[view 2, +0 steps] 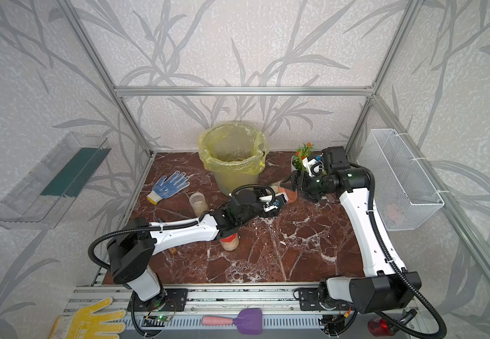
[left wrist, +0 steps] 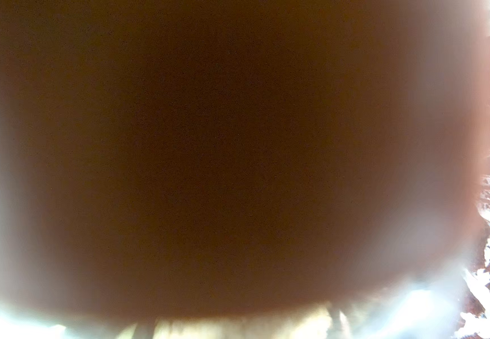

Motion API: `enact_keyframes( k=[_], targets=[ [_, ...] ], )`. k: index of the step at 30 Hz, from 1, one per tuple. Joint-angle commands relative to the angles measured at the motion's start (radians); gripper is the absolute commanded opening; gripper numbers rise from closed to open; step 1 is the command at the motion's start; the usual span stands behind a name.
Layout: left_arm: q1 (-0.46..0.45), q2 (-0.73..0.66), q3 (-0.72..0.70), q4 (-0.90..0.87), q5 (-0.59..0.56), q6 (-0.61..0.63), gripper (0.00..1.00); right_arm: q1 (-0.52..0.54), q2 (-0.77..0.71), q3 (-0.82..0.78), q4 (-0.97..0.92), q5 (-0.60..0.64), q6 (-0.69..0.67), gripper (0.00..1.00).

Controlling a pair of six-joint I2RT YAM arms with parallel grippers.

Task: Empty expired oatmeal from jars
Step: Unscrew the lid from the jar.

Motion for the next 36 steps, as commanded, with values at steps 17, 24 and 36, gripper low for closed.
enact_keyframes(
  k=[17, 24, 36],
  targets=[
    [0.042, -0.121, -0.026, 0.185, 0.197, -0.275, 0.0, 0.012, -0.049, -0.048, 0.018, -0.2, -0.237, 0.28],
    [0.057, -0.142, -0.042, 0.194, 0.248, -0.306, 0.0, 0.013, -0.02, -0.023, -0.022, -0.326, -0.405, 0.24],
    [0.098, -0.175, -0.078, 0.231, 0.351, -0.396, 0.0, 0.045, -0.024, -0.011, -0.059, -0.385, -0.645, 0.18]
  ],
)
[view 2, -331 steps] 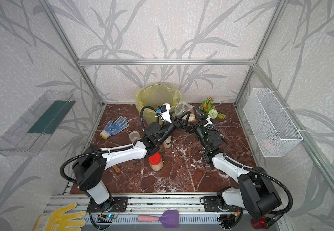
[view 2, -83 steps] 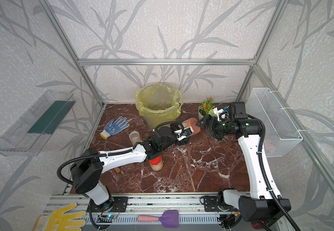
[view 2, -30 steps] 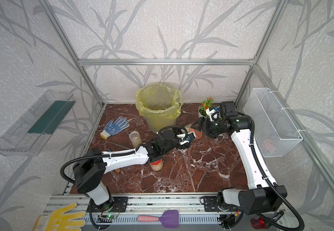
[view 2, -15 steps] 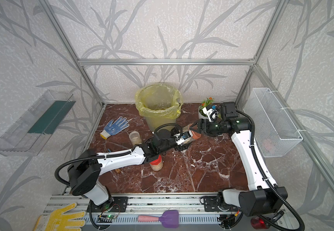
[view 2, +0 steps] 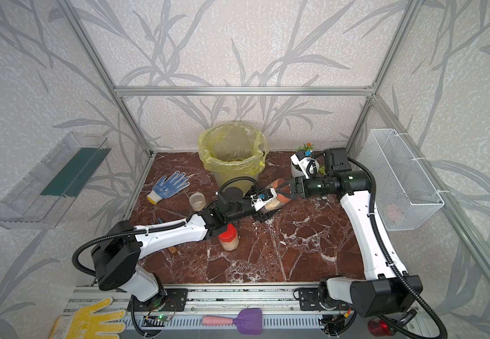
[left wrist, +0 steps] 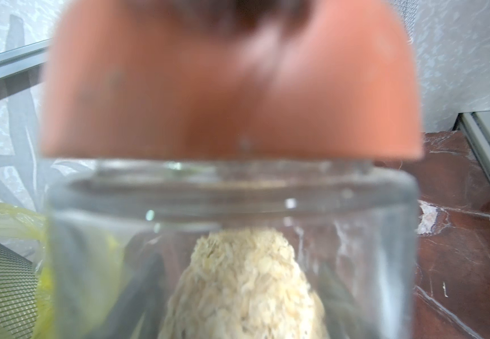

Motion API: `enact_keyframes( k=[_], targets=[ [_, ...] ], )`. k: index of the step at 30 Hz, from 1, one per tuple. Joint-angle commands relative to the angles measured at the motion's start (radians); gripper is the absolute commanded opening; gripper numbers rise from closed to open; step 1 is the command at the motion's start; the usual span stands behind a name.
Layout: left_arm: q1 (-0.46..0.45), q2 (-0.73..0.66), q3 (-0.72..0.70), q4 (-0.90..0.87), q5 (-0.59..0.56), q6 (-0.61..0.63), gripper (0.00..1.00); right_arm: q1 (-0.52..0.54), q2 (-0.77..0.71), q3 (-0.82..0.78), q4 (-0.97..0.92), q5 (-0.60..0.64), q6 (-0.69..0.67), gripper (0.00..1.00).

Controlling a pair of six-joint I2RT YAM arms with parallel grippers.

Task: Empty expired oatmeal from jars
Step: Unscrew the lid from the jar.

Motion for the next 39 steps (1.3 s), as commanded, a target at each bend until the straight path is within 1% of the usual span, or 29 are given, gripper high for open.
enact_keyframes(
  k=[1, 4, 7, 11, 17, 19, 22, 23, 25, 27, 28, 30, 32, 36, 39],
  targets=[
    [0.019, -0.065, 0.019, 0.209, 0.04, -0.065, 0.0, 0.057, -0.001, 0.007, -0.121, -0.167, -0.125, 0.18],
    [0.034, -0.082, 0.016, 0.2, 0.079, -0.089, 0.0, 0.085, -0.021, -0.015, -0.139, -0.107, -0.206, 0.18],
    [0.047, -0.095, 0.017, 0.192, 0.115, -0.112, 0.0, 0.097, -0.05, -0.044, -0.122, -0.054, -0.251, 0.18],
    [0.05, -0.101, 0.02, 0.175, 0.135, -0.114, 0.0, 0.105, -0.049, -0.043, -0.125, -0.034, -0.247, 0.18],
    [0.051, -0.106, 0.002, 0.188, 0.12, -0.115, 0.0, 0.107, -0.087, -0.055, -0.099, -0.007, -0.23, 0.2],
    [0.053, -0.107, -0.005, 0.185, 0.116, -0.108, 0.0, 0.107, -0.106, -0.055, -0.087, 0.009, -0.216, 0.24],
    [0.053, -0.111, -0.013, 0.177, 0.096, -0.087, 0.0, 0.107, -0.13, -0.048, -0.087, 0.028, -0.187, 0.33],
    [0.053, -0.112, -0.013, 0.171, 0.086, -0.075, 0.0, 0.107, -0.139, -0.045, -0.085, 0.036, -0.169, 0.4],
    [0.053, -0.113, -0.012, 0.162, 0.063, -0.052, 0.0, 0.107, -0.164, -0.046, -0.073, 0.054, -0.119, 0.6],
    [0.053, -0.111, -0.009, 0.154, 0.031, -0.025, 0.0, 0.107, -0.2, -0.054, -0.04, 0.087, -0.031, 0.74],
    [0.053, -0.109, -0.01, 0.154, 0.016, -0.012, 0.0, 0.107, -0.215, -0.057, -0.024, 0.102, 0.013, 0.77],
    [0.053, -0.105, -0.009, 0.15, -0.019, 0.024, 0.0, 0.107, -0.246, -0.054, -0.01, 0.142, 0.12, 0.81],
    [0.052, -0.099, -0.002, 0.13, -0.038, 0.067, 0.0, 0.105, -0.268, -0.056, 0.01, 0.204, 0.261, 0.85],
    [0.048, -0.077, 0.008, 0.121, -0.083, 0.132, 0.0, 0.105, -0.27, -0.056, 0.002, 0.24, 0.494, 0.86],
    [0.033, -0.06, 0.013, 0.129, -0.123, 0.179, 0.0, 0.105, -0.267, -0.079, 0.023, 0.269, 0.642, 0.86]
  ],
)
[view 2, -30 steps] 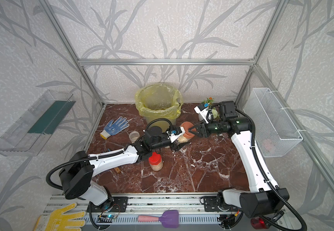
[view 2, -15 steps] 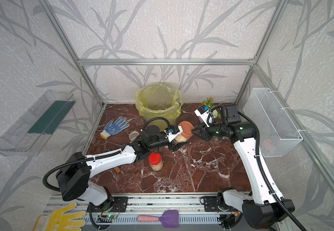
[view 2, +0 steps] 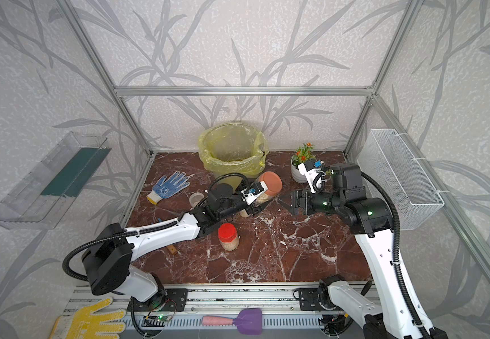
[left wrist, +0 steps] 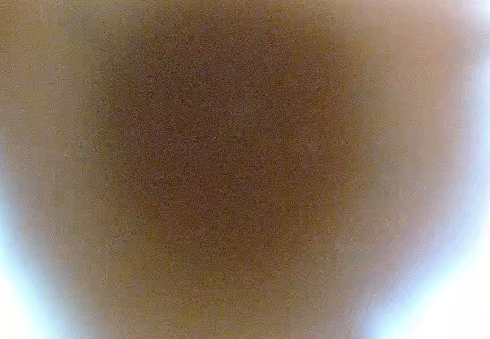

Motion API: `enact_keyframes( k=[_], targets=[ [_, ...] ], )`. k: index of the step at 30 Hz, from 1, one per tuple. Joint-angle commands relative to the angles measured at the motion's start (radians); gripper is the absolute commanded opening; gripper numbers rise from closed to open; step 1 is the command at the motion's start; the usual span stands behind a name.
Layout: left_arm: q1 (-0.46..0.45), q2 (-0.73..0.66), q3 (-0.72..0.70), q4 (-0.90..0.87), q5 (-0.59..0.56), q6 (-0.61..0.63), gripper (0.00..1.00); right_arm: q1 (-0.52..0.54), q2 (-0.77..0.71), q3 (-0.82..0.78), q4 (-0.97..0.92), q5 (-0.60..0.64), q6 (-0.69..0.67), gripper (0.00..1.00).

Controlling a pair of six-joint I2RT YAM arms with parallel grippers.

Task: Empty expired oatmeal from jars
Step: Unscrew the lid from the jar.

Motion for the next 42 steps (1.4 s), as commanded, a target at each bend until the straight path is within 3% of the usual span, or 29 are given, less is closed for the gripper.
enact_keyframes(
  k=[1, 6, 17, 29, 42],
  targets=[
    [-0.022, 0.0, 0.058, 0.094, -0.069, 0.102, 0.0, 0.0, 0.011, -0.016, 0.012, 0.071, 0.258, 0.87],
    [-0.06, 0.038, 0.069, 0.117, -0.147, 0.199, 0.0, 0.0, 0.092, 0.071, -0.005, 0.085, 0.369, 0.87],
    [-0.088, 0.055, 0.066, 0.156, -0.204, 0.263, 0.0, 0.001, 0.186, 0.191, -0.093, 0.193, 0.37, 0.93],
    [-0.101, 0.067, 0.075, 0.151, -0.215, 0.287, 0.0, 0.043, 0.24, 0.166, -0.056, 0.18, 0.366, 0.99],
    [-0.107, 0.077, 0.084, 0.146, -0.228, 0.3, 0.0, 0.083, 0.247, 0.118, -0.04, 0.229, 0.365, 0.99]
  ],
)
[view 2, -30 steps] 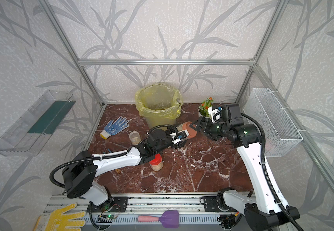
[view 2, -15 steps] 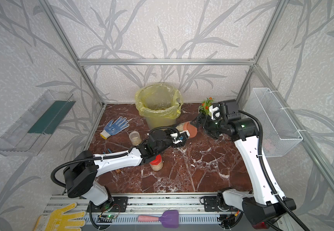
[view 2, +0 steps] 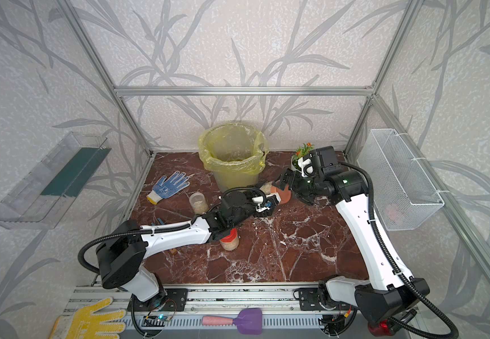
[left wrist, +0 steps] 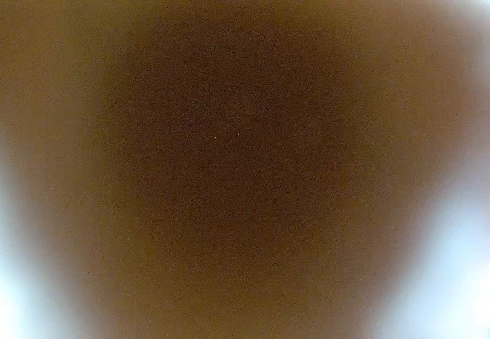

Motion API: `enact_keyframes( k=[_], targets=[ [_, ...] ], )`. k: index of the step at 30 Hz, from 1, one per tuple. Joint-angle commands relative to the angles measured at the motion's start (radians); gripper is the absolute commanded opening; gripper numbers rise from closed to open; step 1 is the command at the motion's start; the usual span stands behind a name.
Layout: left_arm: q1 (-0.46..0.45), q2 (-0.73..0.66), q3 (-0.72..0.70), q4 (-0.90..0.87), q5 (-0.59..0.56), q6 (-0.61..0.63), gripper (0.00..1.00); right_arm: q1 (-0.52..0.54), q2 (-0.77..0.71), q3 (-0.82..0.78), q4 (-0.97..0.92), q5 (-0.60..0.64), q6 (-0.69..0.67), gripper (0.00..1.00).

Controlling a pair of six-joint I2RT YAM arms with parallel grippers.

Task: Empty expired oatmeal from jars
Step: Unscrew the lid from the jar.

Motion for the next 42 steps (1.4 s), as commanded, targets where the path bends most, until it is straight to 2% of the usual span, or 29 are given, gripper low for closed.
enact_keyframes(
  k=[1, 9, 19, 25, 29, 32, 34, 35, 38, 42],
  targets=[
    [-0.004, -0.013, 0.055, 0.099, -0.006, 0.026, 0.0, 0.007, -0.007, -0.019, 0.008, 0.027, -0.008, 0.99],
    [-0.005, -0.01, 0.059, 0.099, 0.0, 0.019, 0.0, 0.012, 0.012, -0.041, 0.04, -0.005, -0.001, 0.98],
    [-0.005, -0.008, 0.061, 0.092, -0.003, 0.023, 0.0, 0.032, 0.034, -0.047, 0.063, -0.04, 0.0, 0.92],
    [-0.005, -0.011, 0.059, 0.088, -0.004, 0.021, 0.0, 0.033, 0.034, -0.03, 0.048, -0.03, -0.029, 0.83],
    [-0.005, -0.013, 0.058, 0.084, 0.01, 0.008, 0.0, 0.033, 0.032, -0.043, 0.046, -0.032, -0.063, 0.71],
    [-0.001, -0.03, 0.046, 0.079, 0.064, -0.034, 0.0, 0.031, 0.035, -0.063, 0.089, -0.102, -0.118, 0.58],
    [0.01, -0.052, 0.034, 0.071, 0.131, -0.08, 0.0, 0.031, 0.053, -0.051, 0.119, -0.215, -0.213, 0.5],
    [0.015, -0.064, 0.03, 0.056, 0.171, -0.107, 0.0, 0.031, 0.07, -0.019, 0.079, -0.229, -0.268, 0.44],
    [0.026, -0.091, 0.02, 0.035, 0.263, -0.161, 0.0, 0.031, 0.092, 0.028, 0.027, -0.292, -0.39, 0.39],
    [0.056, -0.113, 0.029, -0.023, 0.4, -0.226, 0.0, 0.031, 0.07, 0.035, 0.074, -0.336, -0.475, 0.35]
  ],
)
